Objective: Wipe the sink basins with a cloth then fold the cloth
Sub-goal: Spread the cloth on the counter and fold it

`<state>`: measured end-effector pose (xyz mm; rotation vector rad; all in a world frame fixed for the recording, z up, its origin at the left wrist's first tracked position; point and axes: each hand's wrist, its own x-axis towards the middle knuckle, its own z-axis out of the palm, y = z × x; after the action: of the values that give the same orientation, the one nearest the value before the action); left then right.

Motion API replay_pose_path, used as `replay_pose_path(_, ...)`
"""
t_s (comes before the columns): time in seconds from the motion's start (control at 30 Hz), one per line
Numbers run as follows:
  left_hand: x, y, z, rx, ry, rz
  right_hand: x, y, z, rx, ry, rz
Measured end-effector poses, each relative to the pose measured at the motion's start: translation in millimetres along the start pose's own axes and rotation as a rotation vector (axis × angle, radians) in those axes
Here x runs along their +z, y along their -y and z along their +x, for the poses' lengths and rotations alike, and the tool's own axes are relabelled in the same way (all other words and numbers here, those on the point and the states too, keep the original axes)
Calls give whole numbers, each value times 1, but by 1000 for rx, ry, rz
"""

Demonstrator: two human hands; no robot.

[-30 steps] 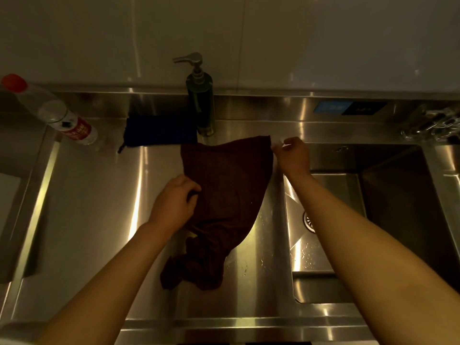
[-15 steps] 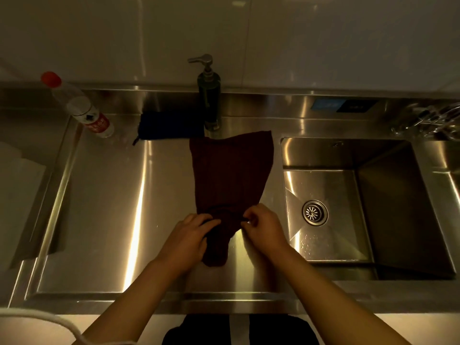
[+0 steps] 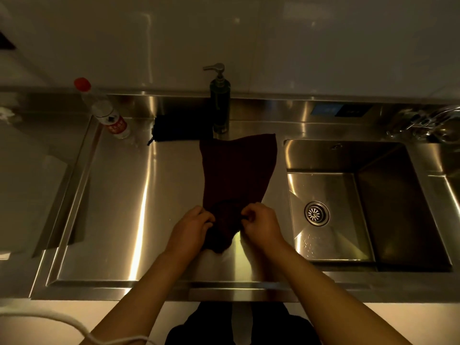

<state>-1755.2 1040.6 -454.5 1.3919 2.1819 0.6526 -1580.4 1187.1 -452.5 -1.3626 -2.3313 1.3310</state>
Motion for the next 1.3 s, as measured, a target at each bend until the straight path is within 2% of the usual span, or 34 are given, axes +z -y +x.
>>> replay_pose_path(0.17,-29,-6,-7,22,-254,-155,-29,44,15,-122,-111,166)
replay_pose_path(0.23,-40,0,-5,-6,-345,-164,-27,62,26,-183,-102,207)
replay_pose_path(0.33,-55,32,-9,-195,-391,-94,-10,67,34,-160,-9,150)
replay_pose_path(0.4,-62,59,-18,-381,-367,-18,8,54,32,-69,55,79)
replay_pose_path(0.43,-63,69,-23,-411,-344,16,17,46,29,-27,91,30)
replay_pose_path(0.5,-58,79,-29,-310,-252,40,36,31,20,28,161,-43)
replay_pose_path(0.6,-41,73,-33,-171,-44,10,64,27,6,59,221,-26)
replay_pose_path(0.7,-19,59,-33,-280,57,-187,91,42,2,73,222,29)
replay_pose_path(0.83,2,41,-31,-363,0,-370,104,59,5,110,159,87)
replay_pose_path(0.93,3,26,-30,-382,-43,-420,85,57,5,121,140,99)
replay_pose_path(1.0,1,17,-29,-348,3,-448,59,50,-2,76,181,71)
replay_pose_path(1.13,-2,8,-36,-177,278,-424,1,24,-32,-11,383,-109)
replay_pose_path(1.17,-3,9,-39,-150,288,-372,-10,16,-43,-14,468,-176)
replay_pose_path(1.23,-6,13,-42,-129,210,-239,-21,-1,-66,-40,653,-341)
replay_pose_path(1.3,-5,14,-41,-69,135,-108,-23,-17,-84,-94,740,-455)
